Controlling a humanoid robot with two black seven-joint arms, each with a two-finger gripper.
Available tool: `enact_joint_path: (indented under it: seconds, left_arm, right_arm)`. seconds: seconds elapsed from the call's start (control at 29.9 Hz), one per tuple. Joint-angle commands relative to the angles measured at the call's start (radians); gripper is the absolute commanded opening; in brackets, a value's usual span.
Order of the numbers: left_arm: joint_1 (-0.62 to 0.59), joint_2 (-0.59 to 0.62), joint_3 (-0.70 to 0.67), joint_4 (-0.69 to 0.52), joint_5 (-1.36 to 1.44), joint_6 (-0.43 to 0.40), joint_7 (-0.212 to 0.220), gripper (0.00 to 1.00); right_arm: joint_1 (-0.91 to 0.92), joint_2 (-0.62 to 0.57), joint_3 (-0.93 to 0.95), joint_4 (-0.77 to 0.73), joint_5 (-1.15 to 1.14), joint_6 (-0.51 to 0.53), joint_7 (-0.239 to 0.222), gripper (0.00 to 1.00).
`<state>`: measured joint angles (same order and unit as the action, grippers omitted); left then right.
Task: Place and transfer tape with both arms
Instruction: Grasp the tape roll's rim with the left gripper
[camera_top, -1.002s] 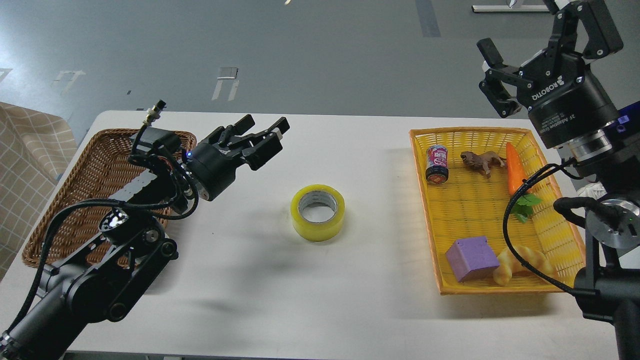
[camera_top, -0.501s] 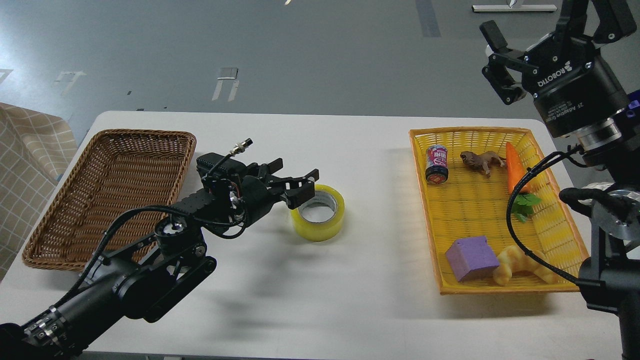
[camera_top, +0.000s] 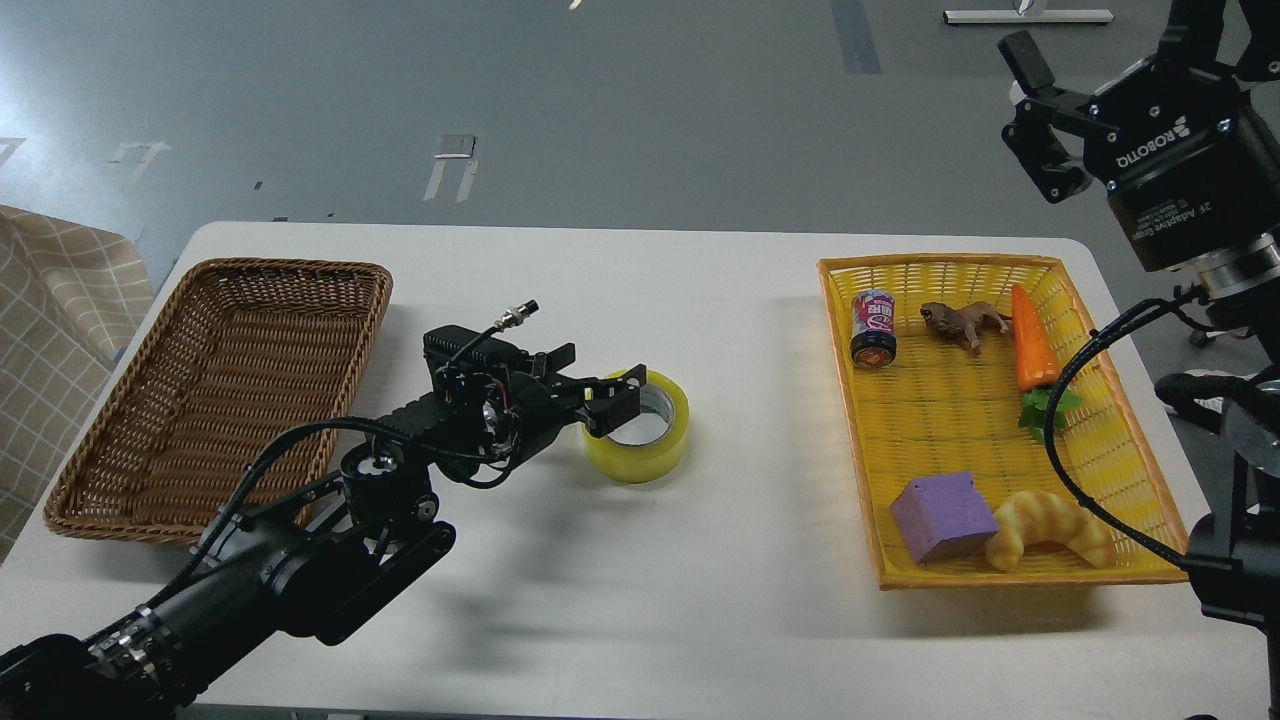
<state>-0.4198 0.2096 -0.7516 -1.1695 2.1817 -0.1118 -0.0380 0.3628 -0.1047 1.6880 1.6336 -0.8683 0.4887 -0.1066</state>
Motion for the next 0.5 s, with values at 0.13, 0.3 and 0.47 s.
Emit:
enact_joint_path:
  seconds: [0.13,0.3,0.47]
  left_arm:
    - [0.01,-0.024,0.0,0.007,0.0,0.0,-0.006,0.98]
    - [0.01,-0.022,0.003,0.02,0.0,0.007,-0.01,0.98]
    - [0.009,-0.024,0.021,0.059,0.0,0.032,-0.036,0.98]
  right_arm:
    - [-0.007,-0.006,0.009,0.002,0.0,0.0,0.001,1.0]
    - [-0.007,-0.006,0.01,0.005,0.0,0.0,0.001,1.0]
    - [-0.012,-0.006,0.022,0.005,0.0,0.0,0.001,1.0]
